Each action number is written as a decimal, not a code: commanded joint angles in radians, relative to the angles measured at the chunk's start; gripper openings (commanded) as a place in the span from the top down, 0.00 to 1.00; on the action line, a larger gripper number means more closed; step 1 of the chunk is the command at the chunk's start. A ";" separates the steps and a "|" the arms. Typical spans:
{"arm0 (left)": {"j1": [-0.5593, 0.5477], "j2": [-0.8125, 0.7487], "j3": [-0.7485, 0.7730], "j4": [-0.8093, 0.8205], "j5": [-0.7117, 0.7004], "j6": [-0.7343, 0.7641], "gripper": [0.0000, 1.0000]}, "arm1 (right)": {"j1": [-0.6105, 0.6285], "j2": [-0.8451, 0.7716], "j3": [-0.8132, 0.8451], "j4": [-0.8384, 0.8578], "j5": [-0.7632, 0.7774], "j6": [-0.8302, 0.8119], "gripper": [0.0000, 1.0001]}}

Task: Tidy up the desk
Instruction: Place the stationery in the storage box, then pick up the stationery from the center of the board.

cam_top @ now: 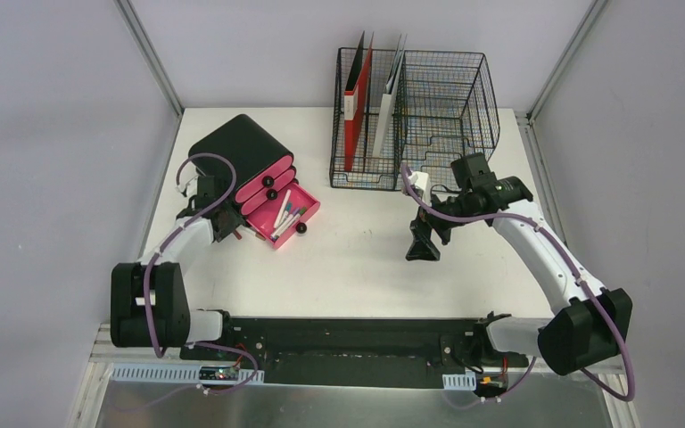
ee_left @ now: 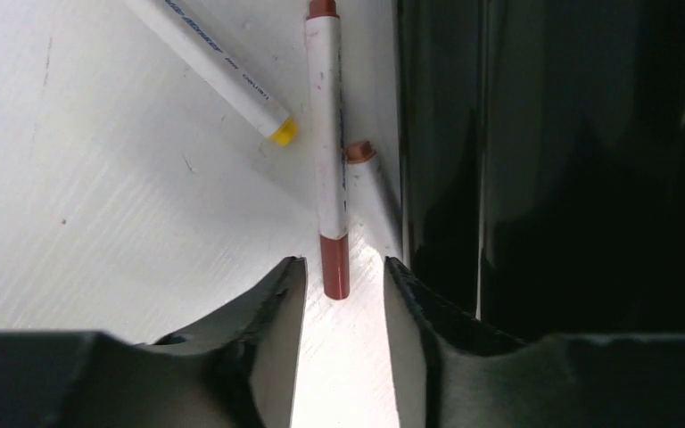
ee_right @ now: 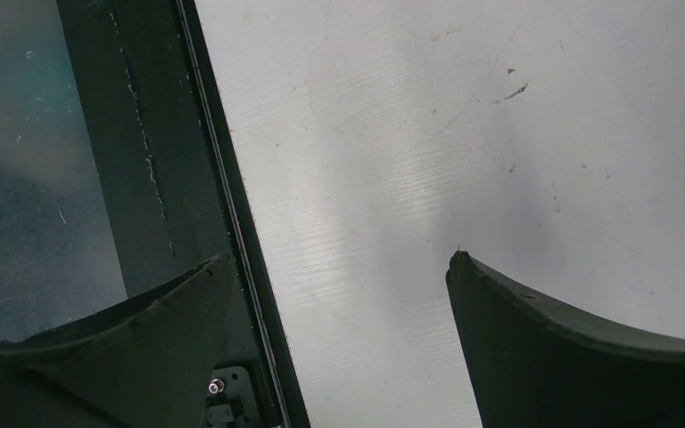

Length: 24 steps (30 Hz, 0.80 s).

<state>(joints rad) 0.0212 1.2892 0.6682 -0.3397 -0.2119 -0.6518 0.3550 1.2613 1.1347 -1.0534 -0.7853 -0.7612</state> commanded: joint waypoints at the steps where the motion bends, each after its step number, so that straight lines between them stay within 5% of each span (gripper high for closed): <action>1: 0.005 0.062 0.075 -0.024 -0.045 -0.032 0.65 | -0.005 0.006 0.037 0.003 -0.017 -0.013 0.07; 16: 0.013 0.130 0.069 -0.008 -0.051 -0.064 0.67 | -0.004 0.014 0.037 0.003 -0.015 -0.014 0.07; 24: 0.013 0.218 0.123 -0.116 -0.049 -0.119 0.77 | -0.003 0.007 0.036 0.003 -0.015 -0.013 0.07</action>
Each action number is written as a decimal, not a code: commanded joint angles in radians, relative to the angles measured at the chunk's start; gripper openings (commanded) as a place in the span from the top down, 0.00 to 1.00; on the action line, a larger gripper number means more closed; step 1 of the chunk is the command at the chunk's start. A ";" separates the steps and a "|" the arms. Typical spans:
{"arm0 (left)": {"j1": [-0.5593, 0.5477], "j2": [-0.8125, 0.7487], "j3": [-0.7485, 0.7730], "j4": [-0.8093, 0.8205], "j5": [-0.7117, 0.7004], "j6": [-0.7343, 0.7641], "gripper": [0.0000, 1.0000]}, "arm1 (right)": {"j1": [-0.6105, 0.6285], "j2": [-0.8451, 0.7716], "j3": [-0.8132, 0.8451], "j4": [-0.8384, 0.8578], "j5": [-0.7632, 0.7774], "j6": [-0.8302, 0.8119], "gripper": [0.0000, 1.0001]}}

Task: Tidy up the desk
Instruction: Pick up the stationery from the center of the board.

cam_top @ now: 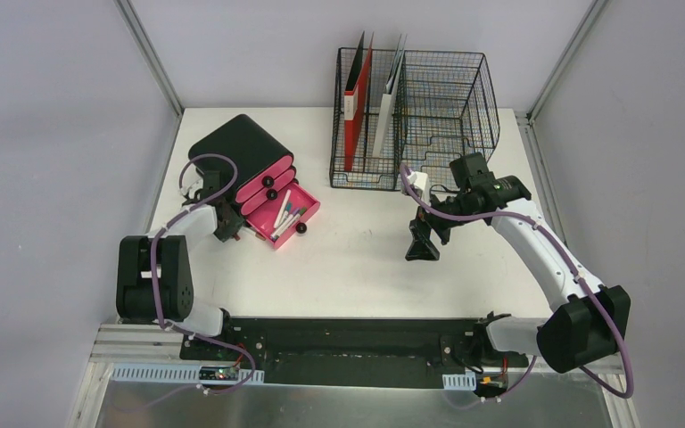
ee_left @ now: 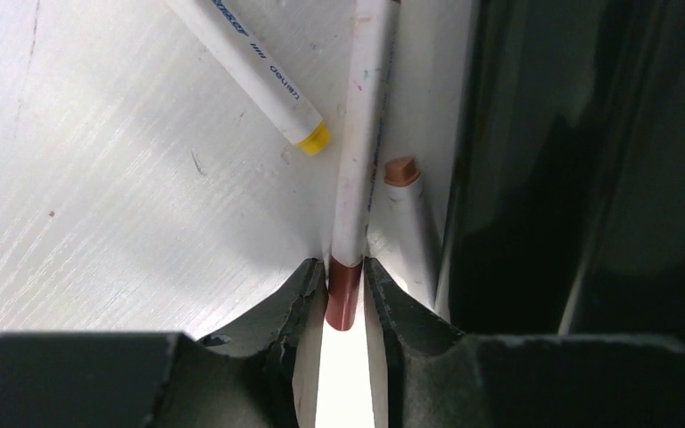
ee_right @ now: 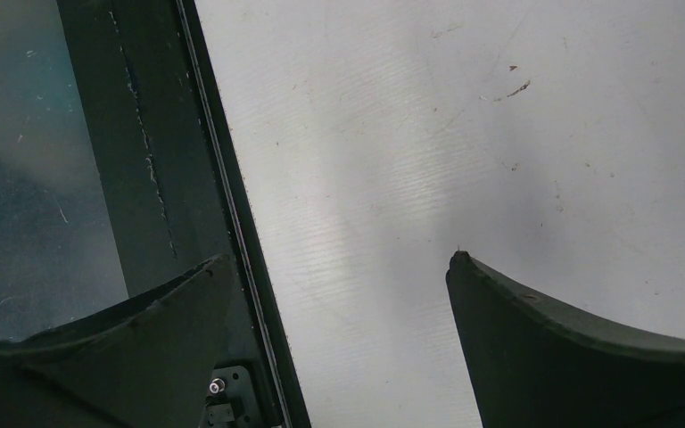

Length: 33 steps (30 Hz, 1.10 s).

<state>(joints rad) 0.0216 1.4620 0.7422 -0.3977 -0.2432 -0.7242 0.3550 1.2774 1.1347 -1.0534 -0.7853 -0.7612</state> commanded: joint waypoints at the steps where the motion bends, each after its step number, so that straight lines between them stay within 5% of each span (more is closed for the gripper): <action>1: 0.013 0.059 0.061 -0.077 -0.018 -0.050 0.78 | -0.004 -0.011 0.035 0.003 -0.015 -0.013 0.07; 8: 0.013 0.087 0.096 -0.173 -0.039 -0.083 0.86 | -0.004 -0.017 0.036 0.004 -0.018 -0.015 0.07; 16: 0.014 -0.092 0.031 -0.138 0.007 -0.022 1.00 | -0.005 -0.023 0.034 0.002 -0.037 -0.016 0.07; 33: 0.010 -0.527 -0.181 -0.097 0.220 -0.034 1.00 | -0.006 0.000 0.031 -0.014 -0.162 -0.020 0.06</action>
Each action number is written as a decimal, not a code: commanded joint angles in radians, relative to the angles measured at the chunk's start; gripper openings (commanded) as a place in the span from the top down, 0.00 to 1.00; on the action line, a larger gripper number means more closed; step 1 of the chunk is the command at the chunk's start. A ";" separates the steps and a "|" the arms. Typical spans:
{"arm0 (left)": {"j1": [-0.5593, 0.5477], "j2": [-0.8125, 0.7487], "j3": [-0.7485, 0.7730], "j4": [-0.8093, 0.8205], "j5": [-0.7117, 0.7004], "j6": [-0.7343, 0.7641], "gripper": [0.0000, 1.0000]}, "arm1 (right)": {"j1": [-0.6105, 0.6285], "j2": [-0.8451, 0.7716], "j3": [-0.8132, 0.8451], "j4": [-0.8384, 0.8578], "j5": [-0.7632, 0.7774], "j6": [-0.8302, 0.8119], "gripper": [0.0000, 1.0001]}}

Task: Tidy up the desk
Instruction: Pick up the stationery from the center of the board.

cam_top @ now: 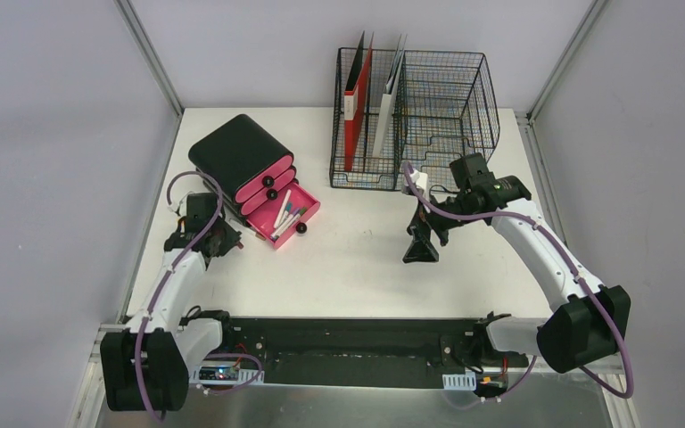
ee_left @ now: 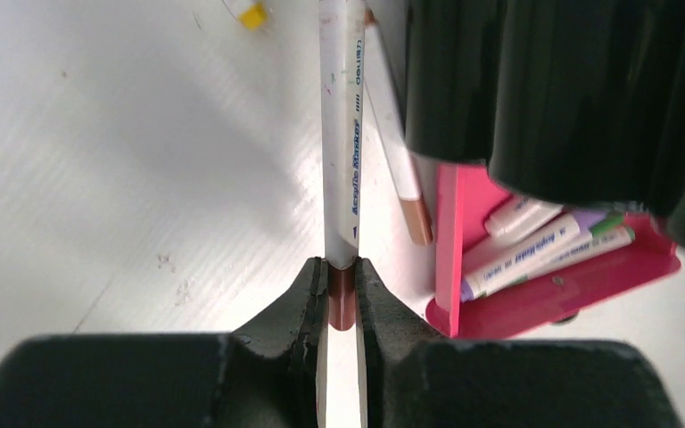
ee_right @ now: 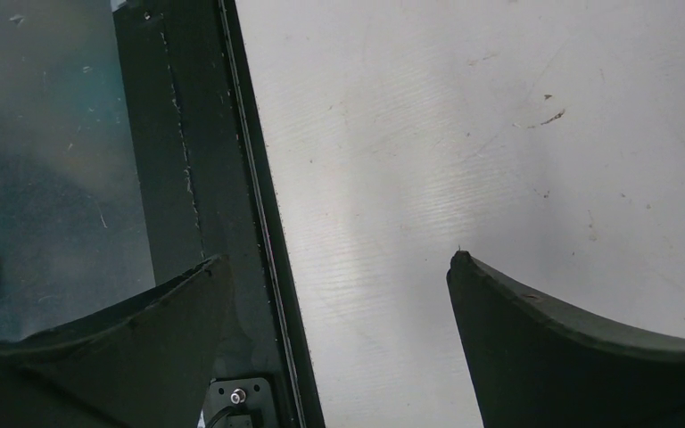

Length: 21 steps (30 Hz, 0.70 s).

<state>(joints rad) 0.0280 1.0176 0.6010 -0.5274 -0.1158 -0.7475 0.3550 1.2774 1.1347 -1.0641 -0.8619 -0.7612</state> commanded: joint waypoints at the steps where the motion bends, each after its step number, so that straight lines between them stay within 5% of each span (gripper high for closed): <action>1: 0.003 -0.109 -0.055 0.032 0.109 -0.016 1.00 | -0.006 0.006 0.031 -0.003 -0.094 -0.018 0.06; 9: -0.026 -0.270 -0.167 0.023 0.219 -0.042 1.00 | -0.005 0.024 0.032 -0.002 -0.150 -0.011 0.07; 21: -0.233 -0.447 -0.170 -0.047 0.189 -0.094 1.00 | -0.005 0.004 0.006 0.064 -0.253 0.060 0.06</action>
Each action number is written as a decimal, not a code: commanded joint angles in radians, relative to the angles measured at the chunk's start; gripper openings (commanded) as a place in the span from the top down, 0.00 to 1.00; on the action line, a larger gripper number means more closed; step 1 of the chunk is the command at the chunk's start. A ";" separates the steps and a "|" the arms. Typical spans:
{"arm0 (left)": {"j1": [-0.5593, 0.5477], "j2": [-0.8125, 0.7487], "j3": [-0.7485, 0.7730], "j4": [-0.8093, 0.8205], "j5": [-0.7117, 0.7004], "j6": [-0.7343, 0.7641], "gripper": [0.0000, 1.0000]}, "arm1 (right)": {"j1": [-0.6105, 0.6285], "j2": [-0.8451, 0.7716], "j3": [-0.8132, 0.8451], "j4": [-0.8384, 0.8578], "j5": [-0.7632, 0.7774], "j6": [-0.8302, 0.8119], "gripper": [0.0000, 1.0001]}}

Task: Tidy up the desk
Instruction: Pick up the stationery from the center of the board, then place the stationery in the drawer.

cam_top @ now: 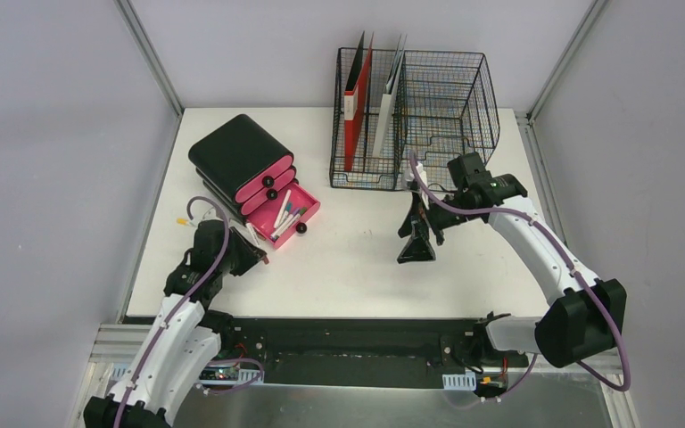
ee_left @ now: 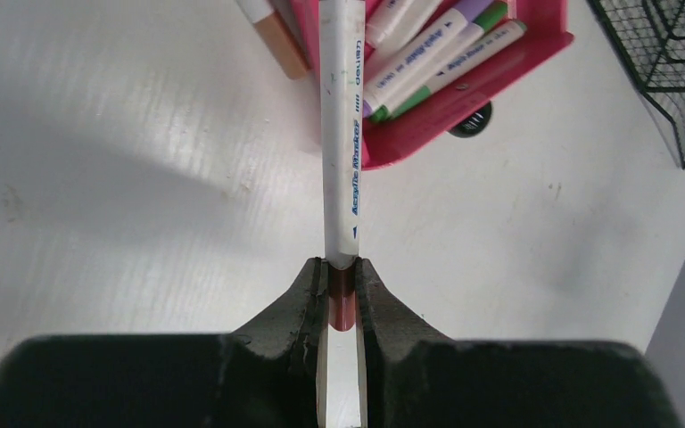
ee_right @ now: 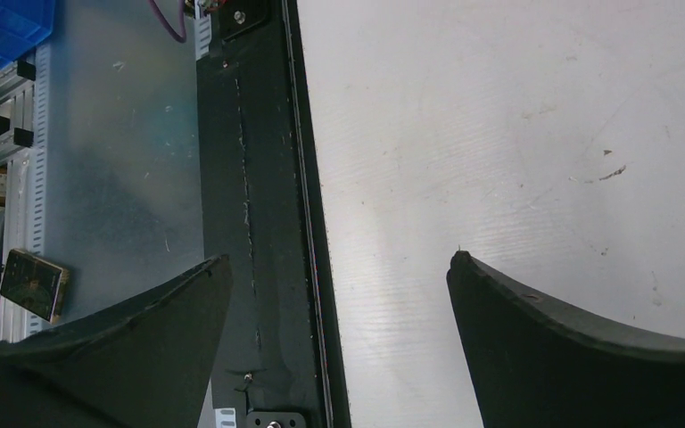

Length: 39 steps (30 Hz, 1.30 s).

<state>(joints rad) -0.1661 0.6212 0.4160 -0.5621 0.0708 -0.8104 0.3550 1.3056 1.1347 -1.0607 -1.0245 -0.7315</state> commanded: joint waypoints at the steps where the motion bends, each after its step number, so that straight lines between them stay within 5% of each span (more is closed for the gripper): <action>1: -0.047 -0.061 0.012 -0.013 0.011 -0.034 1.00 | -0.005 -0.025 0.002 0.071 -0.103 0.040 0.06; 18: -0.082 -0.232 -0.055 -0.017 0.193 -0.026 1.00 | -0.001 0.018 -0.052 0.218 -0.234 0.184 0.07; 24: -0.133 -0.263 -0.065 0.003 0.247 -0.030 1.00 | 0.006 -0.005 -0.142 0.466 -0.295 0.397 0.07; 32: -0.179 -0.283 -0.134 0.277 0.420 -0.012 1.00 | 0.028 0.004 -0.226 0.733 -0.279 0.628 0.08; 39: -0.354 -0.162 -0.118 0.535 0.372 0.052 1.00 | 0.043 0.022 -0.248 0.823 -0.246 0.702 0.08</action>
<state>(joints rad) -0.4271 0.4004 0.2836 -0.2752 0.4458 -0.8162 0.3901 1.3235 0.8936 -0.3637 -1.2640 -0.1040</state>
